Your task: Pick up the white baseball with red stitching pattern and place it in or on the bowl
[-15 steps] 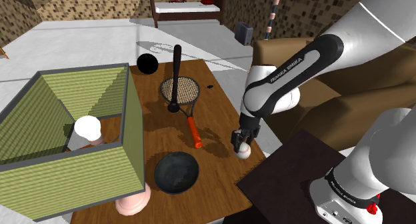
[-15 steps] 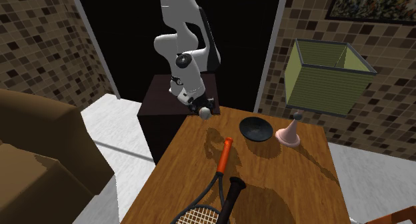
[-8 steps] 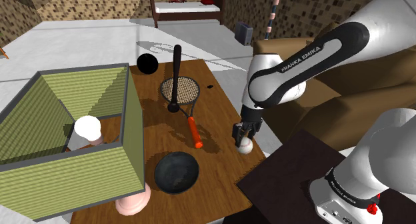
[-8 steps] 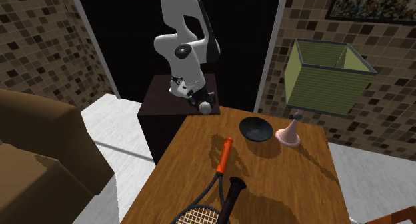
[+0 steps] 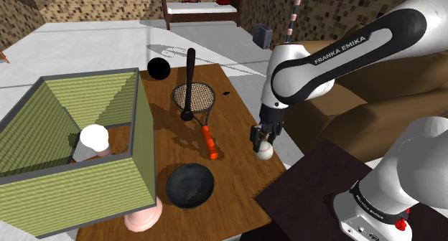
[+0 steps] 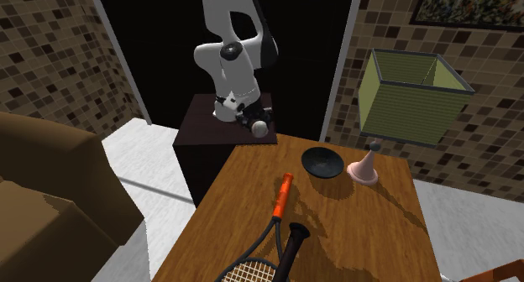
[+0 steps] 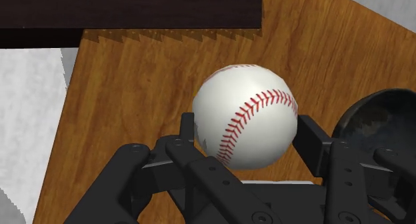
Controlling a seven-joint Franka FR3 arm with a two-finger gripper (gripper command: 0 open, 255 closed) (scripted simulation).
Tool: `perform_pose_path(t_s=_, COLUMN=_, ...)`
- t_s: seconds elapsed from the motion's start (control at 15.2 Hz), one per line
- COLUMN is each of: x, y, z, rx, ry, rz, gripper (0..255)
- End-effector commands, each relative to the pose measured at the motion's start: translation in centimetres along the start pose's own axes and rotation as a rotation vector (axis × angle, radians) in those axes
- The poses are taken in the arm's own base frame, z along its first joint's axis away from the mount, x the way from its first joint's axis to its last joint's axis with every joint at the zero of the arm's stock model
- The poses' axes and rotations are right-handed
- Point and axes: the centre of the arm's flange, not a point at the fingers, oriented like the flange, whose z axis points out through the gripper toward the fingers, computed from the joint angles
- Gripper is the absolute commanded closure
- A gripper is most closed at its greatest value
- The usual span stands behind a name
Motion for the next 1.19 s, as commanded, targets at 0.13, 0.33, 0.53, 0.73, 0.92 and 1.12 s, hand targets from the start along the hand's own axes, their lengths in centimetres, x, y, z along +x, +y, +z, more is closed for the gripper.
perform_pose_path(t_s=0.13, x=1.2, y=-4.4, z=0.5, rx=0.000, ry=0.000, rz=0.001, gripper=255)
perform_pose_path(t_s=0.33, x=2.3, y=-8.2, z=1.0, rx=0.000, ry=0.000, rz=0.001, gripper=255)
perform_pose_path(t_s=0.53, x=3.4, y=-11.9, z=1.6, rx=0.000, ry=0.000, rz=0.001, gripper=255)
perform_pose_path(t_s=0.73, x=4.5, y=-15.7, z=2.1, rx=0.000, ry=0.000, rz=0.001, gripper=255)
perform_pose_path(t_s=0.92, x=5.6, y=-19.5, z=2.7, rx=0.000, ry=0.000, rz=0.001, gripper=255)
perform_pose_path(t_s=1.12, x=6.7, y=-23.2, z=3.2, rx=0.000, ry=0.000, rz=0.001, gripper=255)
